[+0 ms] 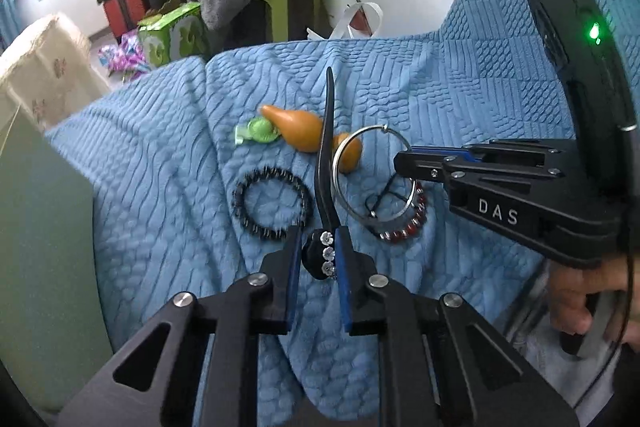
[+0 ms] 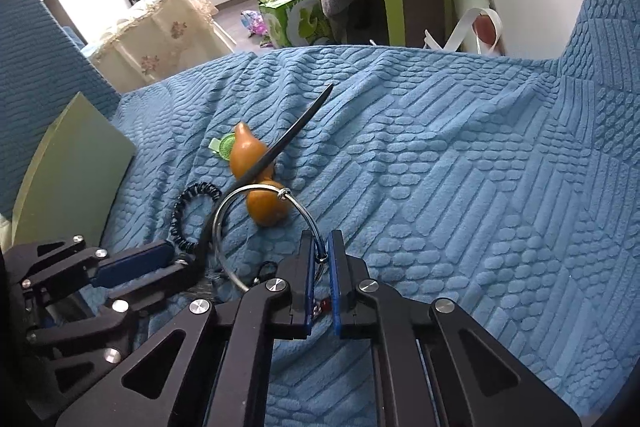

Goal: Organize jewelry
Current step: 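Grasp the black earrings with left tool while right tool lowers toward silver hoop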

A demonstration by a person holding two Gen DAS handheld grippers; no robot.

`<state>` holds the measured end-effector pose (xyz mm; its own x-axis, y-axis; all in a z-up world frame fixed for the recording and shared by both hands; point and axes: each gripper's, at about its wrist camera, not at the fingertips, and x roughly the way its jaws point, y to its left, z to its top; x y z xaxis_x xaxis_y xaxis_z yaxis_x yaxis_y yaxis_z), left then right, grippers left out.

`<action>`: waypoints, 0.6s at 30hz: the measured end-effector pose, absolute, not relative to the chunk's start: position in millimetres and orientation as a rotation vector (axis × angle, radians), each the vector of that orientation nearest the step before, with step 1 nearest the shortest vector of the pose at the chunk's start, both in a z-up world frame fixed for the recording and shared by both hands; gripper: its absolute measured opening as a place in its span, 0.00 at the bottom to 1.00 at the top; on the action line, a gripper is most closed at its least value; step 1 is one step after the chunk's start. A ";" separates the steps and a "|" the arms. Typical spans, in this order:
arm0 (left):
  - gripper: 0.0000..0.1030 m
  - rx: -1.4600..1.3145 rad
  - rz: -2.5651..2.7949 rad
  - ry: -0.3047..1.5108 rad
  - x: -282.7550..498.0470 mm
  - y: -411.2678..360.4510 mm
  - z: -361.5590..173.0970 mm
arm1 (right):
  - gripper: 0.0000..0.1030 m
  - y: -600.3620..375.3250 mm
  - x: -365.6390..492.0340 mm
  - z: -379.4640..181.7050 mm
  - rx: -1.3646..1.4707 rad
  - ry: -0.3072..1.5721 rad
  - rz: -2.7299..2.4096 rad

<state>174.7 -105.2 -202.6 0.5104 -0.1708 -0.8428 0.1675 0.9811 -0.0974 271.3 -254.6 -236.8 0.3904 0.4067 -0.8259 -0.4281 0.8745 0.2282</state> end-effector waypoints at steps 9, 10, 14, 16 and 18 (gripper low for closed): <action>0.16 -0.092 -0.176 1.024 138.5 -85.4 -192.6 | 0.05 -260.1 260.4 -234.5 0.000 1.060 0.538; 0.16 -0.096 -0.173 1.028 135.4 -84.3 -191.9 | 0.05 -260.4 258.3 -234.1 0.001 1.063 0.542; 0.16 -0.102 -0.166 1.052 128.7 -76.9 -196.6 | 0.05 -263.8 254.4 -237.3 0.003 1.084 0.517; 0.16 -0.112 -0.163 1.072 130.7 -74.3 -202.5 | 0.05 -265.4 258.3 -242.6 0.010 1.110 0.497; 0.16 -0.130 -0.167 1.084 131.6 -71.7 -207.0 | 0.06 -268.2 260.8 -246.2 0.038 1.126 0.494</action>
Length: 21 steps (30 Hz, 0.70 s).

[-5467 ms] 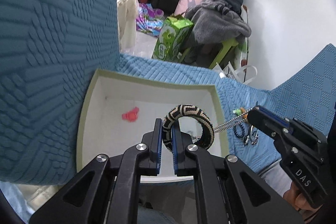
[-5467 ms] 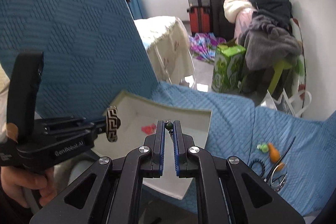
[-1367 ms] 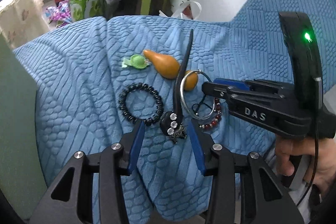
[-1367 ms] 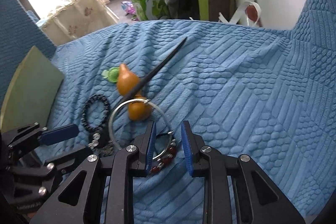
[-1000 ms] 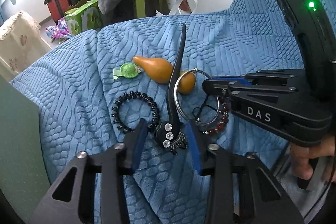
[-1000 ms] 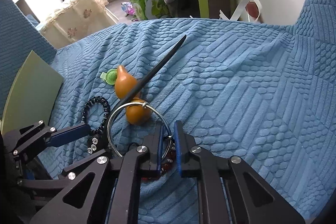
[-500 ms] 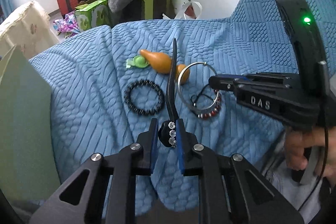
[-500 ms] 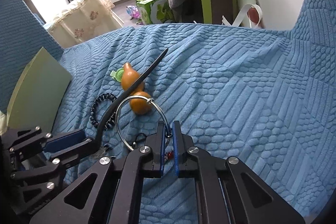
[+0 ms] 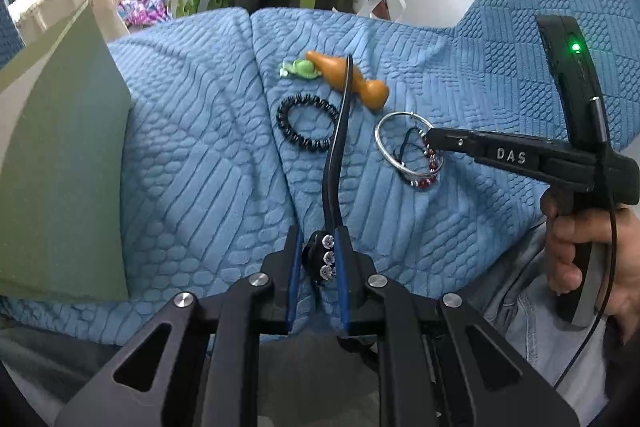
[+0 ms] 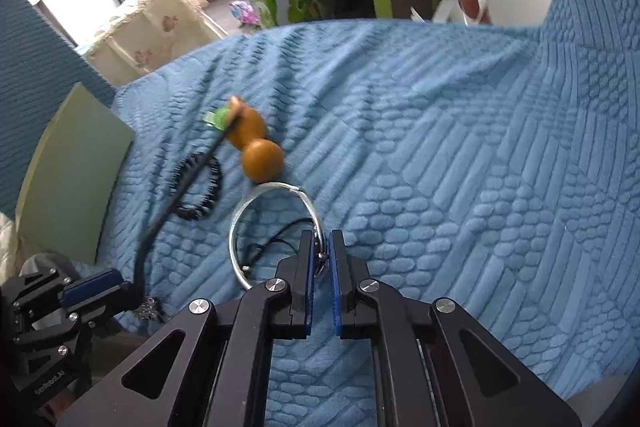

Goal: Organize jewelry
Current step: 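Grasp the black earrings with left tool while right tool lowers toward silver hoop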

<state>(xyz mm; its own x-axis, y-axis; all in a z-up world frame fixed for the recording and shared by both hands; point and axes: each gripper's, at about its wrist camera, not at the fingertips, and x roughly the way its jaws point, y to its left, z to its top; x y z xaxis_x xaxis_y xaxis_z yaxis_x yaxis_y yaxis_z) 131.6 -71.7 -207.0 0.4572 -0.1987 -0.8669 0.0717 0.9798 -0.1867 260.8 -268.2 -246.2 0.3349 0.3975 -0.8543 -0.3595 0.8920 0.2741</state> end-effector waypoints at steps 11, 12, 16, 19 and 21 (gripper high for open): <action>0.52 -0.170 -0.156 1.077 136.9 -63.2 -205.9 | 0.28 -259.2 257.2 -236.8 0.002 1.080 0.537; 0.53 -0.176 -0.158 1.064 136.4 -62.3 -204.4 | 0.31 -257.4 256.0 -236.1 -0.004 1.075 0.542; 0.50 -0.190 -0.184 1.039 141.6 -62.4 -201.6 | 0.48 -250.0 253.4 -235.7 -0.026 1.065 0.565; 0.39 -0.192 -0.201 1.041 152.7 -64.2 -207.3 | 0.62 -247.2 253.4 -235.1 -0.039 1.054 0.570; 0.34 -0.170 -0.205 1.049 159.2 -68.1 -212.3 | 0.66 -245.0 253.4 -236.2 -0.046 1.056 0.574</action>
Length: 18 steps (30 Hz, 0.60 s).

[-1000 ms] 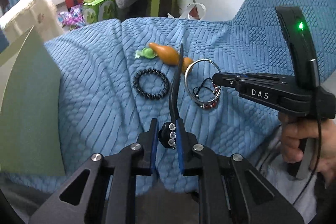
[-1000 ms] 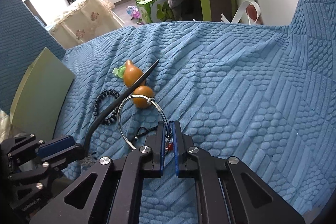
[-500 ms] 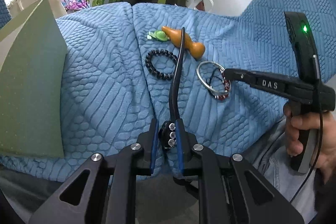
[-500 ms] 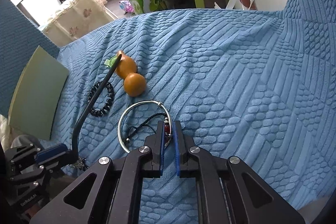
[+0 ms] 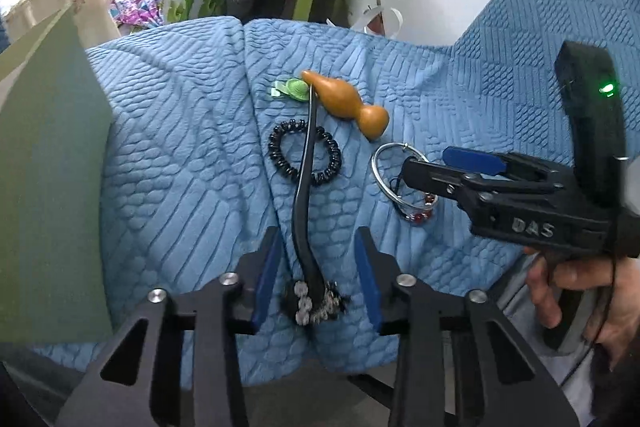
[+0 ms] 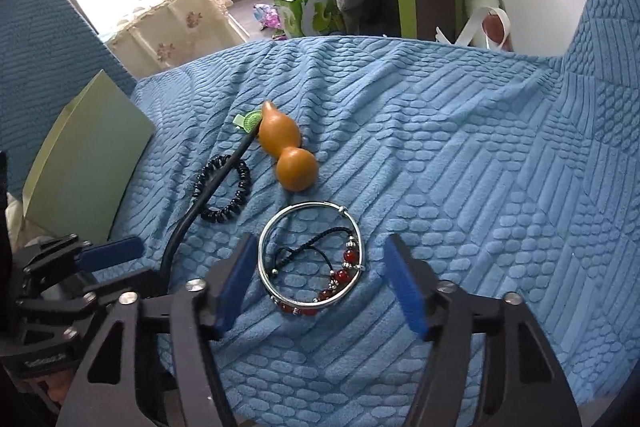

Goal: Organize jewelry
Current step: 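Grasp the black earrings with left tool while right tool lowers toward silver hoop, then grasp the silver hoop bracelet with the right tool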

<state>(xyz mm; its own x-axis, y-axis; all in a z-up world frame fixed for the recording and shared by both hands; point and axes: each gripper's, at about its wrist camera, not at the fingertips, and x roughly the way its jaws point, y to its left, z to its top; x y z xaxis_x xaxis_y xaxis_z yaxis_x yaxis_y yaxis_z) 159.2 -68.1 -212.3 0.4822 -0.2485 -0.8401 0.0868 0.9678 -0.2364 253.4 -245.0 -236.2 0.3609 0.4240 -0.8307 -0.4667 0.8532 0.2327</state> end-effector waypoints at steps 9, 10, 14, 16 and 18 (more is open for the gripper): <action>0.09 -0.078 -0.188 1.059 175.4 -75.5 -225.3 | 0.67 -232.9 249.8 -246.3 -0.153 1.059 0.575; 0.09 -0.071 -0.181 1.053 173.9 -74.9 -224.7 | 0.67 -230.9 250.0 -247.5 -0.171 1.057 0.569; 0.09 -0.089 -0.172 1.030 168.3 -70.8 -218.9 | 0.67 -222.9 250.1 -251.8 -0.223 1.054 0.572; 0.09 -0.101 -0.169 1.021 165.4 -68.3 -214.6 | 0.67 -216.2 246.9 -253.1 -0.267 1.042 0.580; 0.09 -0.112 -0.164 1.010 161.3 -66.2 -209.9 | 0.66 -212.1 244.0 -253.8 -0.307 1.028 0.578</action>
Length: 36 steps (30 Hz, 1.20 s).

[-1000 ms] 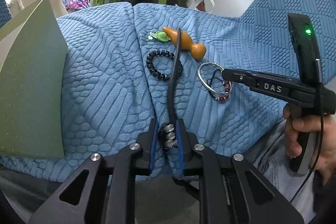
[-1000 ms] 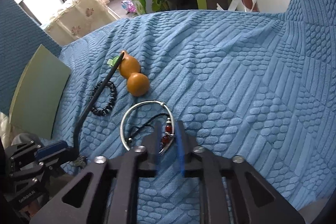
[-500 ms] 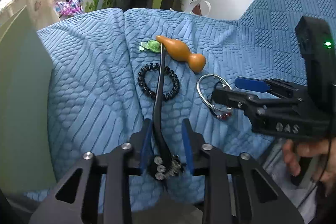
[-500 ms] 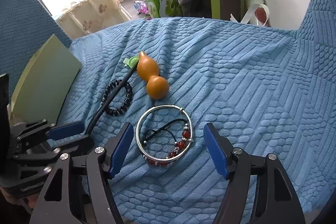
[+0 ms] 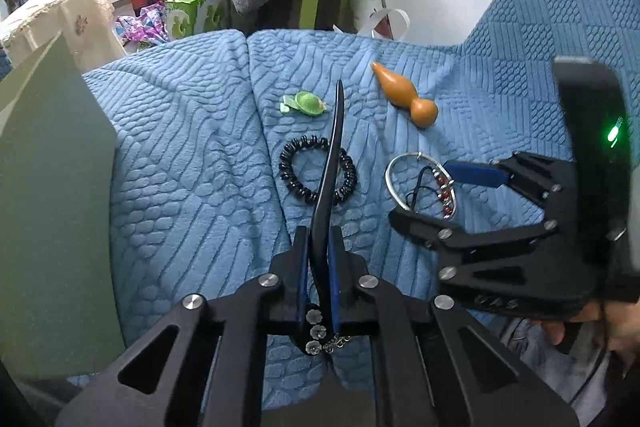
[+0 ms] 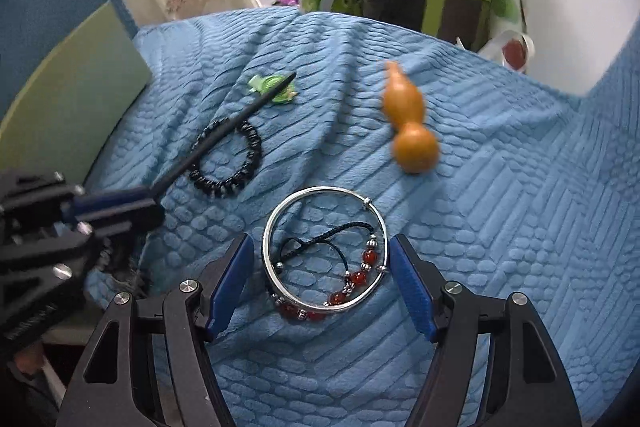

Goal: Organize jewelry
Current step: 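Grasp the silver hoop bracelet with the right tool, then carry earrings to box with left tool while right tool carries silver hoop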

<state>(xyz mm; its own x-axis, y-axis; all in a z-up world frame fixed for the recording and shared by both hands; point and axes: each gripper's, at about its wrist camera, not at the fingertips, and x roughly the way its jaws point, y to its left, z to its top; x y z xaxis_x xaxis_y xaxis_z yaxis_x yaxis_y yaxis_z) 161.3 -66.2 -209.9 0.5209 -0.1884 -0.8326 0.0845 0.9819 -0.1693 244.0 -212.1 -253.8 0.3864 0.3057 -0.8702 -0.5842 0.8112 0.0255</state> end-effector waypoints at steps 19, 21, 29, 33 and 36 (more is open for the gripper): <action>0.09 -0.221 -0.133 0.984 146.6 -44.7 -179.7 | 0.61 -229.0 228.1 -207.4 -0.108 0.983 0.509; 0.09 -0.231 -0.137 0.978 143.6 -43.7 -173.6 | 0.61 -228.4 219.7 -199.5 -0.097 0.983 0.503; 0.09 -0.247 -0.154 0.935 137.7 -41.7 -135.6 | 0.61 -230.4 203.0 -169.4 -0.043 0.974 0.479; 0.09 -0.271 -0.178 0.903 133.1 -37.7 -103.9 | 0.61 -229.7 200.2 -140.6 -0.004 0.959 0.472; 0.09 -0.267 -0.191 0.873 130.1 -34.0 -78.9 | 0.61 -222.3 195.3 -110.2 -0.004 0.914 0.483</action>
<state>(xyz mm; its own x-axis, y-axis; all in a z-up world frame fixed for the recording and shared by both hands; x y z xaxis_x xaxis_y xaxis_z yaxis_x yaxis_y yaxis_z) 130.1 -34.0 -78.9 0.6289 -0.2726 -0.7281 0.0557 0.9499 -0.3076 195.3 -222.3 -110.2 0.5116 0.3994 -0.7608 -0.4030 0.8935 0.1981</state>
